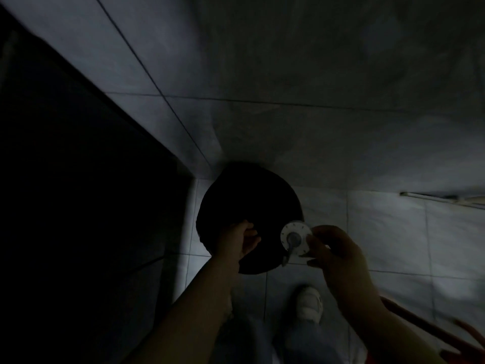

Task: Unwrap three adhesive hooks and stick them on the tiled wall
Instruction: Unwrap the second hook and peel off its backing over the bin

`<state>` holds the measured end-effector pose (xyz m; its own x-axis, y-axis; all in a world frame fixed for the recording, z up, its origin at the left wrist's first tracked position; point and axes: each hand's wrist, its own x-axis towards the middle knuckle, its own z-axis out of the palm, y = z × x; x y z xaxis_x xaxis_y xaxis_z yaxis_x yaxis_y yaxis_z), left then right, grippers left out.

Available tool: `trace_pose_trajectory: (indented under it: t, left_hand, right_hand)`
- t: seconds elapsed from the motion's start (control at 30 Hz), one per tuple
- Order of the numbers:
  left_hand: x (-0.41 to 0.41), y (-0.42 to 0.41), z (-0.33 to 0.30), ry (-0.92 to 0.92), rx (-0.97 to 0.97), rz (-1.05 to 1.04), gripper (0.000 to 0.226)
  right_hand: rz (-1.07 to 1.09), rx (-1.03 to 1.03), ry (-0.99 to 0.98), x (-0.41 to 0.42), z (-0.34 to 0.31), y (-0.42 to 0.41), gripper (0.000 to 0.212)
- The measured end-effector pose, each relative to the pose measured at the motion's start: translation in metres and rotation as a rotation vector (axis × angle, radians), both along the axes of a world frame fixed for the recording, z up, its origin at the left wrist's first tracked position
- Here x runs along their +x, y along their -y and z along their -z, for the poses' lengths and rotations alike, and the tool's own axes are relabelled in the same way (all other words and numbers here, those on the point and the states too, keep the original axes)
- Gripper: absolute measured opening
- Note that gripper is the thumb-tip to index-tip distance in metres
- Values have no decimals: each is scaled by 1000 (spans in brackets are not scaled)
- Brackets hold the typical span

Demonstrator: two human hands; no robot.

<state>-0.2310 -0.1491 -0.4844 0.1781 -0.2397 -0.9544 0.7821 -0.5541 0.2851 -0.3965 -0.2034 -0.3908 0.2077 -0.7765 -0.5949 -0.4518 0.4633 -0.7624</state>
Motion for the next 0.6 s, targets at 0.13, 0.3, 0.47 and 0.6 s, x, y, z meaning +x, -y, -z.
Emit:
trace_pose_trajectory:
  t: [0.13,0.3,0.47,0.6]
  left_hand:
    - [0,-7,-66,-13,-91,44,30]
    - [-18,-14,-124,24,-183,-42,32]
    - [-30,-20,-150,139,-243,-139,37]
    - [-31,-23,-156,127,-340,-148,51]
  right_hand:
    - [-99,-235,-56,9,-15,-10,13]
    - [-349,-547,-90,19,-34,-11,22]
    - [-397,-646,-42,28,-47,-7,21]
    - [-419,-661,48,34,-54,-7,26]
